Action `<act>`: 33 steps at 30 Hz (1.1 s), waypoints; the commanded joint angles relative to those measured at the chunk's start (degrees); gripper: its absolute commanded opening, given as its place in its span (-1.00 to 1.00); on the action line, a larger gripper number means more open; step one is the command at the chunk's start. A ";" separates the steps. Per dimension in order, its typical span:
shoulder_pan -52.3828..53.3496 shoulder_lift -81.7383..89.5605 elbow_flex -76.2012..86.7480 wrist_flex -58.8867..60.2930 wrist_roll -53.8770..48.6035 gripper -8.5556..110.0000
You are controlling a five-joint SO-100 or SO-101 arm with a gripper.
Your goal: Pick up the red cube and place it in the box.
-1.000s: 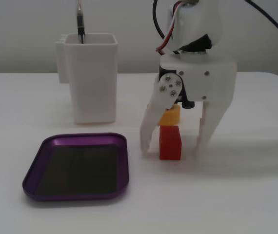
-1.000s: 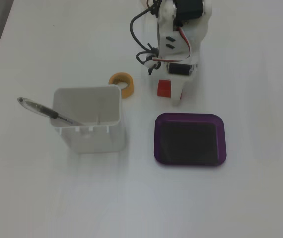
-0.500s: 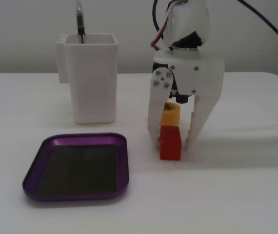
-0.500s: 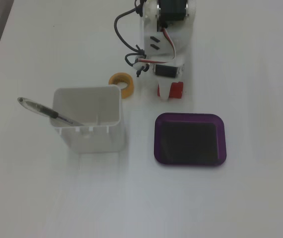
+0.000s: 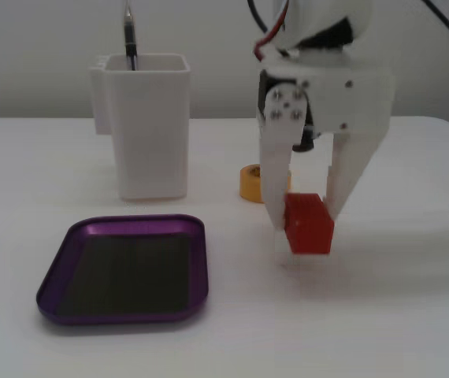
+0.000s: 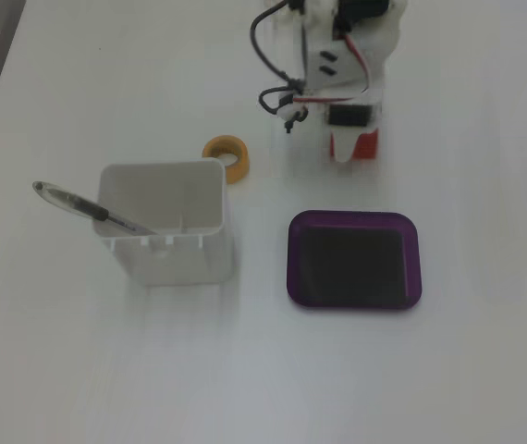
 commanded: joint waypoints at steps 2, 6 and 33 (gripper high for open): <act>-5.71 10.11 -6.68 0.35 -0.18 -0.87; -6.06 7.47 -12.92 -0.79 -0.18 -0.87; 0.88 -34.80 -45.97 -3.87 -0.18 -0.87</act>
